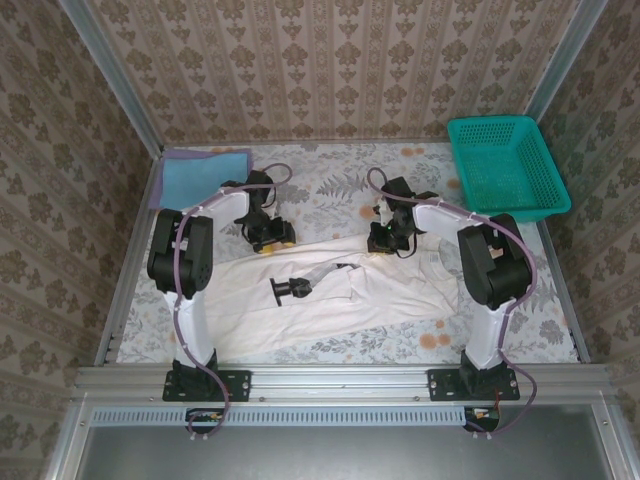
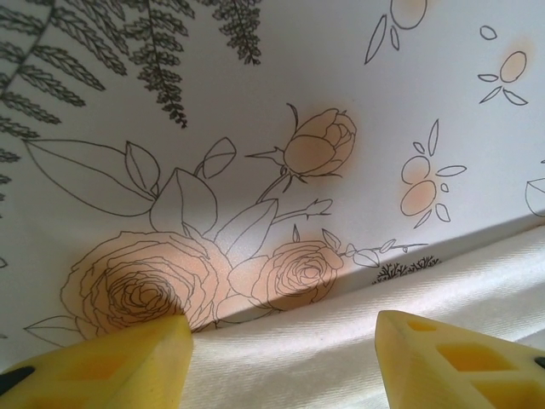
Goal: Fold and stack the t-shirts
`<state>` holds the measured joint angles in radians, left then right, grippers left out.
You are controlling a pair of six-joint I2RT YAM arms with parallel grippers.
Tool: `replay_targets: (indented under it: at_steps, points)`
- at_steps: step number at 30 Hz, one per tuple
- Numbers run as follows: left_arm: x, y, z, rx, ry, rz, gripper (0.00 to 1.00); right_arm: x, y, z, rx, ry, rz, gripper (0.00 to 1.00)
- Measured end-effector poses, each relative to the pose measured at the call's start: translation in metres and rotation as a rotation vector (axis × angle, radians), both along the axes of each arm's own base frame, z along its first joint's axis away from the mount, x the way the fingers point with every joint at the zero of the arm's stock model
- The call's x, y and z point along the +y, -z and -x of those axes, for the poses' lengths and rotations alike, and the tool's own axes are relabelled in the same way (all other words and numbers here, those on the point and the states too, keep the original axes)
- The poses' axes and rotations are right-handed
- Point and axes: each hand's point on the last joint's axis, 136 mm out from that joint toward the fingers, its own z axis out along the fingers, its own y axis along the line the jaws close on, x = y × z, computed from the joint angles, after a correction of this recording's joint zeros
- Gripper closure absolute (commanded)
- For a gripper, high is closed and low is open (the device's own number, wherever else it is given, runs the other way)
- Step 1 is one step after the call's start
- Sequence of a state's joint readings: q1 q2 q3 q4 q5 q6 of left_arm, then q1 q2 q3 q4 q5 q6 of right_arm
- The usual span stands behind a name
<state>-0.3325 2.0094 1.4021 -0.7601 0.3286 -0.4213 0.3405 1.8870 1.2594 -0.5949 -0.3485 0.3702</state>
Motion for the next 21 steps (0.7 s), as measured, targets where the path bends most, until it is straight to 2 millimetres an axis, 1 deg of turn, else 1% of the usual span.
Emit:
replay_targets:
  at_steps: [3,5,7,10,12,13,15,17,18,20,21]
  points:
    - [0.000,0.000,0.000,-0.001,0.000,-0.003,0.39,0.004,-0.016,0.013,-0.003,0.007,-0.007,0.89]
    - [0.001,0.001,0.000,-0.002,0.000,-0.007,0.39,0.004,-0.022,0.025,0.009,0.023,-0.011,0.89]
    - [0.001,0.001,0.000,-0.002,-0.001,-0.010,0.40,0.005,-0.022,0.040,0.040,0.044,-0.013,0.89]
    - [0.001,0.001,0.000,-0.001,-0.001,-0.011,0.39,0.008,-0.008,0.066,0.118,0.069,-0.007,0.87]
    - [0.001,0.001,-0.001,-0.002,-0.001,-0.011,0.39,0.016,0.003,0.088,0.181,0.066,-0.001,0.80]
    - [0.001,0.001,-0.001,-0.002,-0.001,-0.011,0.39,0.019,0.006,0.098,0.206,0.061,0.003,0.76]
    - [0.001,0.001,-0.001,-0.002,0.000,-0.011,0.39,0.028,0.010,0.112,0.246,0.060,-0.001,0.66]
    - [0.001,0.001,-0.001,-0.003,0.000,-0.011,0.38,0.034,0.011,0.122,0.275,0.053,-0.013,0.52]
    - [0.001,0.001,-0.001,-0.002,0.000,-0.011,0.38,0.035,0.011,0.124,0.283,0.056,-0.016,0.48]
    - [0.001,0.001,-0.001,-0.001,0.000,-0.012,0.38,0.034,0.007,0.126,0.285,0.073,-0.033,0.46]
    - [0.001,0.001,-0.001,0.000,0.001,-0.012,0.38,0.033,0.002,0.125,0.278,0.087,-0.057,0.46]
